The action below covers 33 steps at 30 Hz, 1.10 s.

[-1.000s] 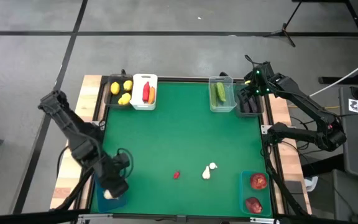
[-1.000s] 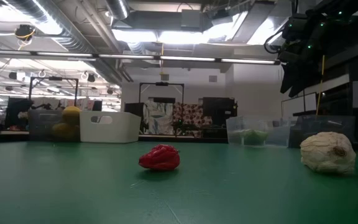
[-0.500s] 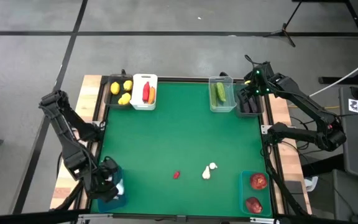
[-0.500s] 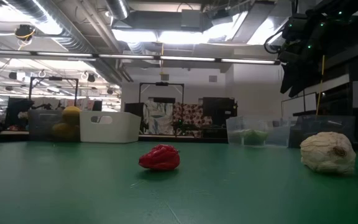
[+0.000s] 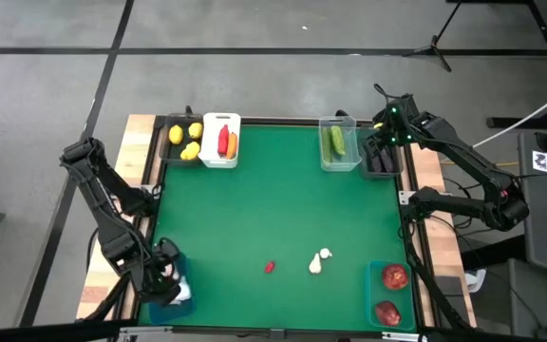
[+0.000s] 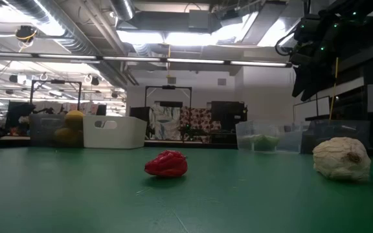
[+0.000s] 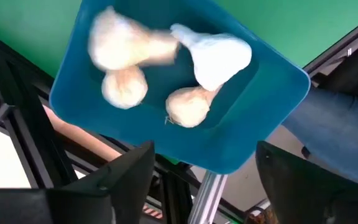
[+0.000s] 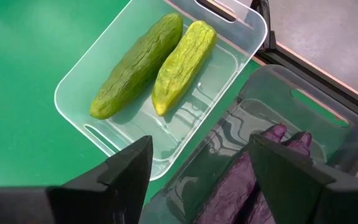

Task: Sort produce into baskets
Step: Put the red chili pepper into the white bin

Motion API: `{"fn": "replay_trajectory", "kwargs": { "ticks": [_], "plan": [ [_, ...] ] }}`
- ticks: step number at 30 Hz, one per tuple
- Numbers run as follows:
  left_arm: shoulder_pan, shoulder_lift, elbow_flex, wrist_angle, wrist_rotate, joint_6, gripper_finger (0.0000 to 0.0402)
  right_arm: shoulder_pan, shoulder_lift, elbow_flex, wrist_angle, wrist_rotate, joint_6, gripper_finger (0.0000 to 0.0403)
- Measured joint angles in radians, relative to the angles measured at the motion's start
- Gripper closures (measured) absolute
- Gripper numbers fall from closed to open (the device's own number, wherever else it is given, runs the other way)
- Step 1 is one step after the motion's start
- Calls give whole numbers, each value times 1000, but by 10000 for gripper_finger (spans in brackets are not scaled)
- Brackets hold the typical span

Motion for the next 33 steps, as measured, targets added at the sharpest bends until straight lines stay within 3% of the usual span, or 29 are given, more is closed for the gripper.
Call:
{"fn": "replay_trajectory", "kwargs": {
  "ticks": [2, 4, 11, 14, 17, 21, 25, 33],
  "plan": [
    [4, 0, 0, 5, -32, -6, 119, 0, 0, 0, 0, 0, 0, 139],
    [13, 0, 0, 30, -134, 10, 113, 0, 0, 0, 0, 0, 0, 139],
    [102, 2, 0, 223, -744, 386, 112, 0, 0, 0, 0, 0, 0, 139],
    [163, 45, 0, 321, -921, 611, 112, 0, 0, 0, -1, 0, 0, 139],
    [241, 122, 0, 428, -993, 795, 112, 0, 0, 0, -3, 0, 0, 139],
    [333, 262, 0, 606, -1036, 925, 112, 0, 0, 0, -4, 0, 0, 139],
    [381, 400, 0, 756, -1039, 927, 112, 0, 0, 0, -4, 0, 1, 139],
    [356, 610, 10, 989, -1029, 913, 112, 0, 0, 0, -4, 0, 4, 139]
  ]
}}
